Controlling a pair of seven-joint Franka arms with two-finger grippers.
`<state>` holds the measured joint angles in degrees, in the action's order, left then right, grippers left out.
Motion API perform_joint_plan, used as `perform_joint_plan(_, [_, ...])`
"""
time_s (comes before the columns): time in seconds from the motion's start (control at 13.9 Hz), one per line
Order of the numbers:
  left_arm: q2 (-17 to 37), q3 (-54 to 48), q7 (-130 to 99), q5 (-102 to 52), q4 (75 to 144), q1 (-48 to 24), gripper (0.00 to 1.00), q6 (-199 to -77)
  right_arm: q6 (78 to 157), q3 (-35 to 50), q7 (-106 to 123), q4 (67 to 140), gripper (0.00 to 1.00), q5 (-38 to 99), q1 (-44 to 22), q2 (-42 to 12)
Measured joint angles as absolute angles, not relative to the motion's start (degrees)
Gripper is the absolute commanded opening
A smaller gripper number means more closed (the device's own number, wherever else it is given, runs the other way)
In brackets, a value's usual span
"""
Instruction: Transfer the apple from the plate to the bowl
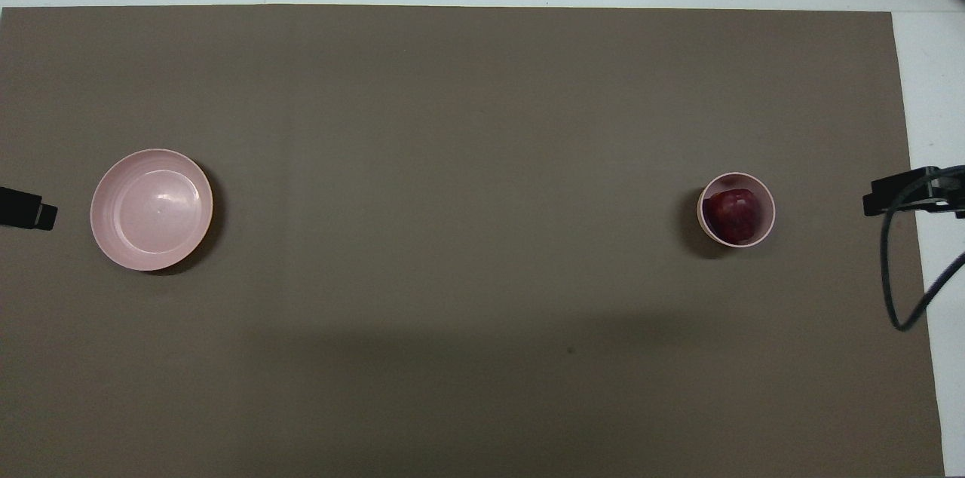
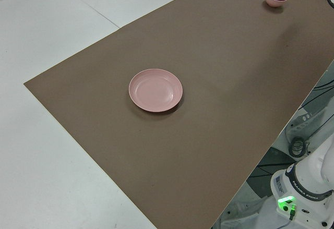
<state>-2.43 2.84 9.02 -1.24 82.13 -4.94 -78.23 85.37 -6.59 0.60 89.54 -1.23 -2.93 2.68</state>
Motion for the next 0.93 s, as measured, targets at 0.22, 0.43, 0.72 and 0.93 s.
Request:
perform_joint_plan(0.22, [-2.4, 2.8, 9.0, -1.2, 82.1, -4.9, 1.00, -78.2, 85.0, -6.7, 0.6, 87.1, 1.00, -1.2, -2.8, 3.3])
perform_joint_plan(0.43, [-2.4, 2.8, 9.0, -1.2, 82.1, -4.9, 1.00, -78.2, 84.7, -6.7, 0.6, 87.0, 1.00, -1.2, -2.8, 3.5])
perform_joint_plan(0.72, [-2.4, 2.8, 9.0, -1.2, 82.1, -4.9, 1.00, -78.2, 84.3, -6.8, 0.6, 87.0, 1.00, -1.2, -2.8, 3.5])
perform_joint_plan(0.93, [-2.4, 2.8, 9.0, -1.2, 82.1, -4.9, 1.00, -78.2, 80.9, -6.7, 0.6, 86.8, 1.00, -1.2, -2.8, 3.5])
